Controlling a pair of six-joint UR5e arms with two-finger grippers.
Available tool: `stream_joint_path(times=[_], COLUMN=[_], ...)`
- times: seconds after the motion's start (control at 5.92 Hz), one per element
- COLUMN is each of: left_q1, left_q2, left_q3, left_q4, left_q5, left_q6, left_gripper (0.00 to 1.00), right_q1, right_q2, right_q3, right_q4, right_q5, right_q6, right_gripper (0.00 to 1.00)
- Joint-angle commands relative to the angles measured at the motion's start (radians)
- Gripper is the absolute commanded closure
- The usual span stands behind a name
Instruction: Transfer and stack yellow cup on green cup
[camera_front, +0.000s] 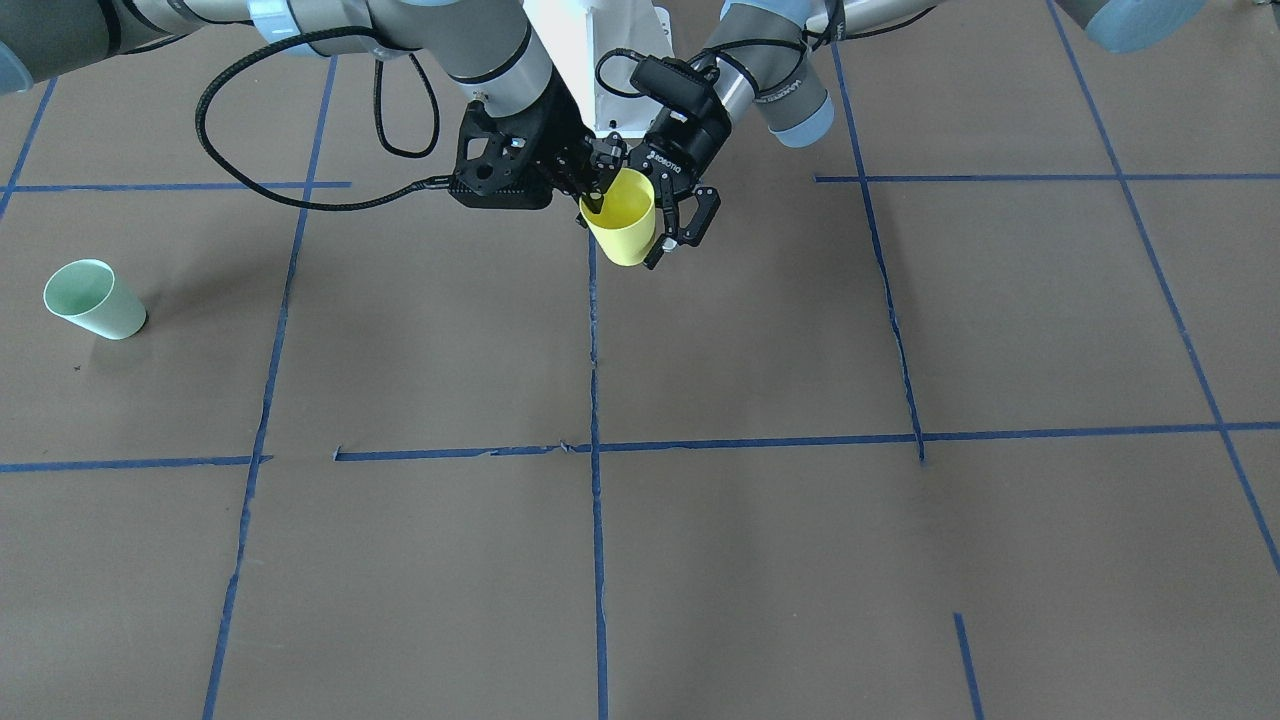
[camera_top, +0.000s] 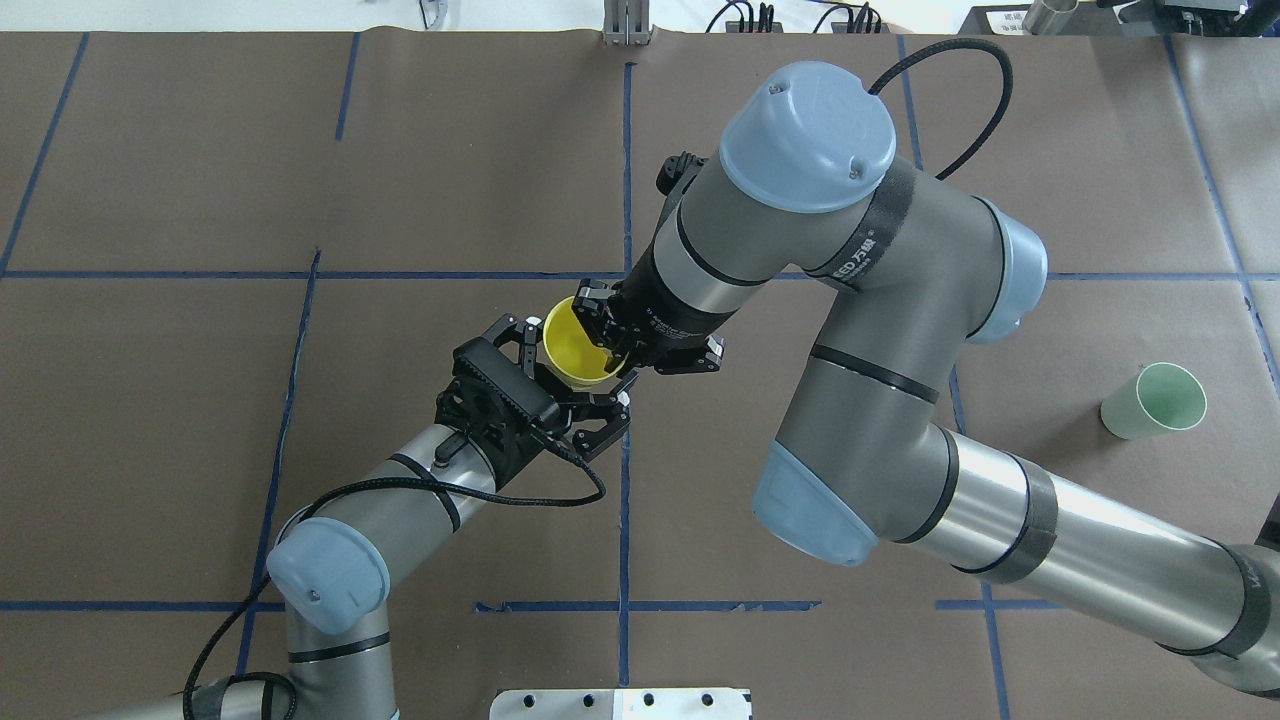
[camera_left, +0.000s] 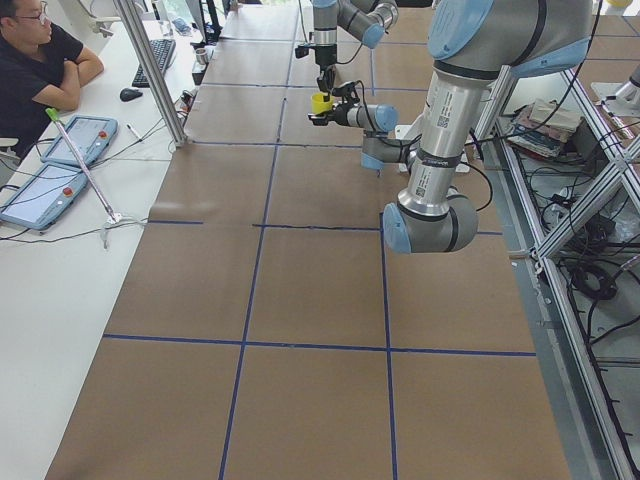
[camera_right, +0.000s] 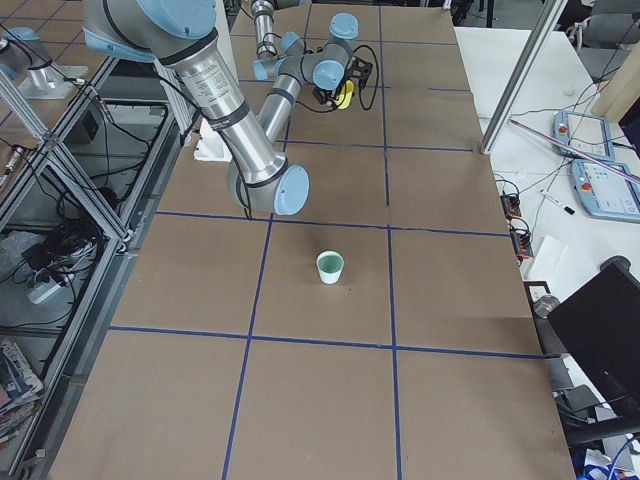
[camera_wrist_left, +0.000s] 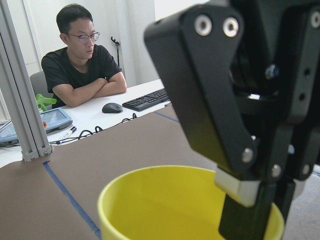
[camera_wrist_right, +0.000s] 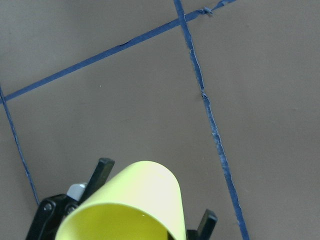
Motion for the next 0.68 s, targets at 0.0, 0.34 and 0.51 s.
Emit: stream_joint_path(times=[0.0, 0.34, 0.51], left_q1=[0.0, 0.0, 0.0], left_q2=[-0.004, -0.002, -0.004], left_q3=[0.0, 0.0, 0.005], left_q4=[-0.001, -0.001, 0.0], left_q5=[0.0, 0.0, 0.0], left_q6=[-0.002, -0.004, -0.004], left_gripper=[0.0, 0.0, 0.0], right_q1=[0.037, 0.093, 0.14], right_q2=[-0.01, -0.029, -0.045], right_q3=[0.003, -0.002, -0.001], right_q4=[-0.005, -0.008, -0.014], right_q5=[-0.011, -0.013, -0.012], right_q6=[0.045, 0.047, 0.063], right_gripper=[1.0, 1.0, 1.0])
